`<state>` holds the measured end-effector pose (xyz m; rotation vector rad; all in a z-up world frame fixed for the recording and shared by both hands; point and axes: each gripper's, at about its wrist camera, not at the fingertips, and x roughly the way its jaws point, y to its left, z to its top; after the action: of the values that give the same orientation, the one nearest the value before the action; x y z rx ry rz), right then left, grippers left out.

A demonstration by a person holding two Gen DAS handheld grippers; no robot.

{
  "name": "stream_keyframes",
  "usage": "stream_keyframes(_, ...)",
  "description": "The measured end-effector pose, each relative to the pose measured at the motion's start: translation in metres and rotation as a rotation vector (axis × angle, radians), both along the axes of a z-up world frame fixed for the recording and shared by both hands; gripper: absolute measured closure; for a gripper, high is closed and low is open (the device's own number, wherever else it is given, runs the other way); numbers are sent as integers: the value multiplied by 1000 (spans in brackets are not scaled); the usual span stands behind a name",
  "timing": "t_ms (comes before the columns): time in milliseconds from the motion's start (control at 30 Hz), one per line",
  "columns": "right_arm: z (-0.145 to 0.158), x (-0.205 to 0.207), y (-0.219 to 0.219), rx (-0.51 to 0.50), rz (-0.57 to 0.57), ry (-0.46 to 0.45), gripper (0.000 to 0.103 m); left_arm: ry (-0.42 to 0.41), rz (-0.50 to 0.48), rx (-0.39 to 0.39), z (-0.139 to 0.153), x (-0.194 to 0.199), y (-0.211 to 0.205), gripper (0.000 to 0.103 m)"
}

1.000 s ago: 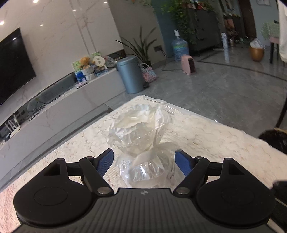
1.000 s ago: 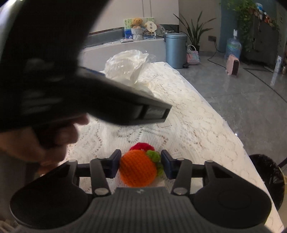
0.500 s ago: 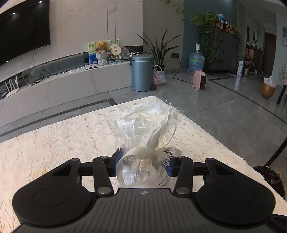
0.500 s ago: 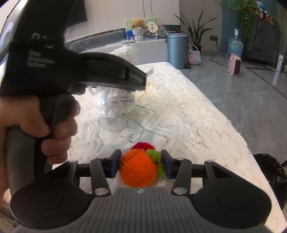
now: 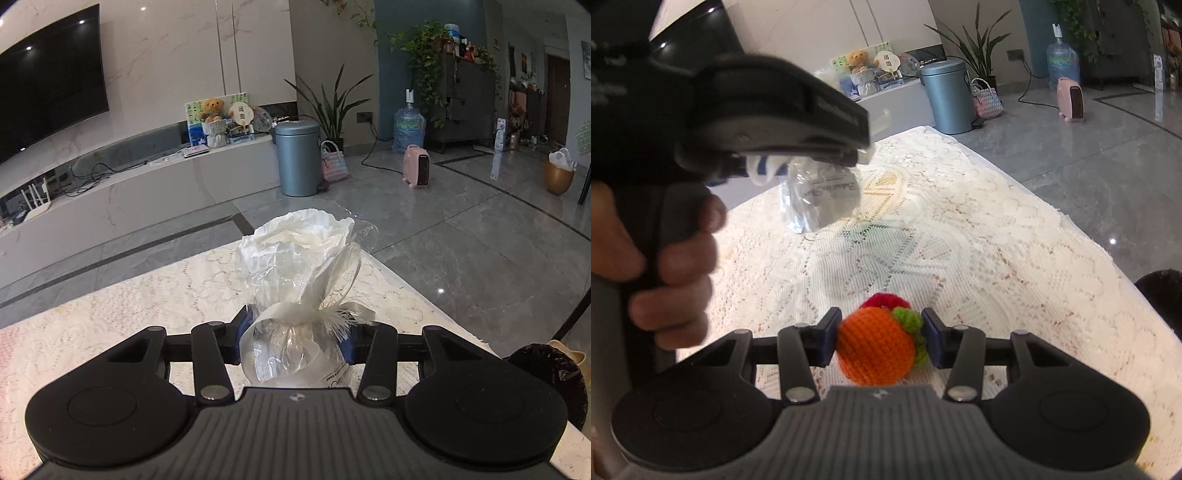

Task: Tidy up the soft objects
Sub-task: 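Carry the wrapped bag and orange ball with both grippers toward the box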

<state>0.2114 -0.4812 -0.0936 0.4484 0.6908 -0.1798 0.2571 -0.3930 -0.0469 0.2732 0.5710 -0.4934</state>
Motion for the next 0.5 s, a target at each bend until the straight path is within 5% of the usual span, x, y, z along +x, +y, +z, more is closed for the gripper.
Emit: stream_keyframes(500, 7, -17, -9, 53, -44, -29, 56, -77, 108, 24, 72, -32, 44, 51)
